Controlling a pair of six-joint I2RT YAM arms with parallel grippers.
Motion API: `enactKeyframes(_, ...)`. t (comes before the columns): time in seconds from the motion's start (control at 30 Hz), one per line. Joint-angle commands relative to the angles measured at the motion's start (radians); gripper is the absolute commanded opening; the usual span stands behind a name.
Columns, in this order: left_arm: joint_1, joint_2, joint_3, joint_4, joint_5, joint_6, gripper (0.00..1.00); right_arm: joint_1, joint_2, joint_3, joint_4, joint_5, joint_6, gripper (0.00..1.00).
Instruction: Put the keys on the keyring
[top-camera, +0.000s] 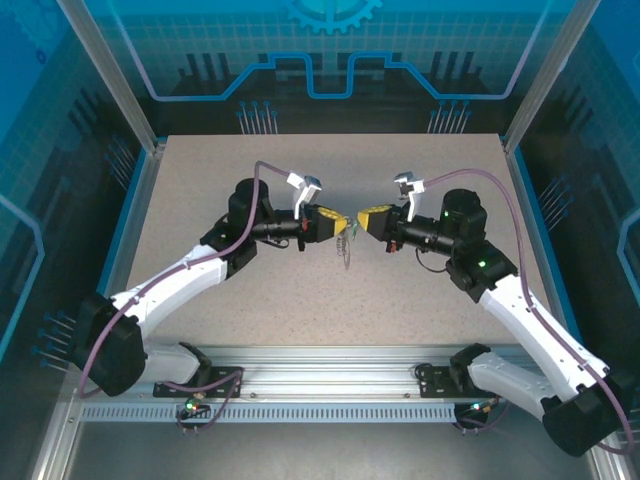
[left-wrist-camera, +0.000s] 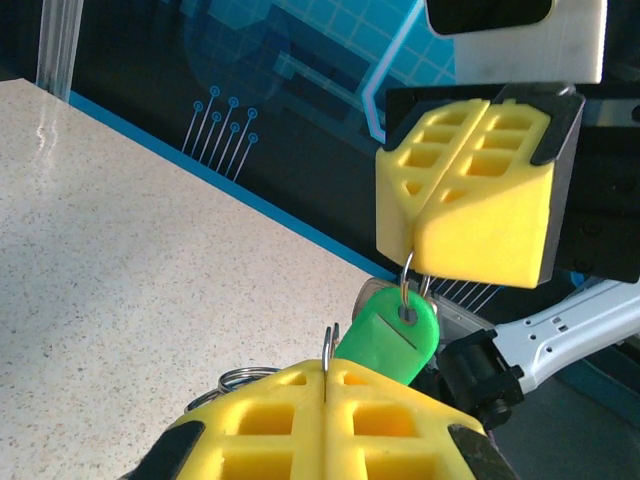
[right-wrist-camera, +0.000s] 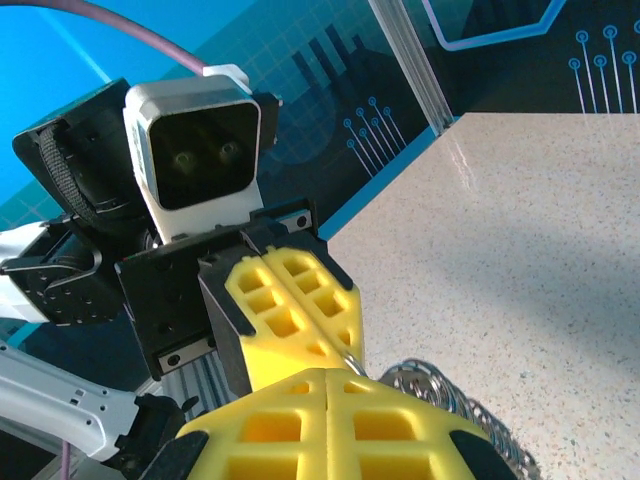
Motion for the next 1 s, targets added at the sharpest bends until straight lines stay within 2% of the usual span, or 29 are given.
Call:
enactKeyframes(0.0,-0.013,0.009,0.044,-0.028,-0.007,0.051,0.00,0.002,0.011,0.039,0.015,0.007,-0.022,0.00)
enactKeyframes(0.43,-0.032,0.018,0.076,-0.094,-0.025,0.104,0.00,0.018,0.049,0.061,-0.007,0.010,-0.039,0.00)
enactKeyframes(0.97,-0.035,0.011,0.071,-0.098,-0.064,0.120,0.00,0.028,0.041,0.044,-0.061,0.029,-0.063,0.00)
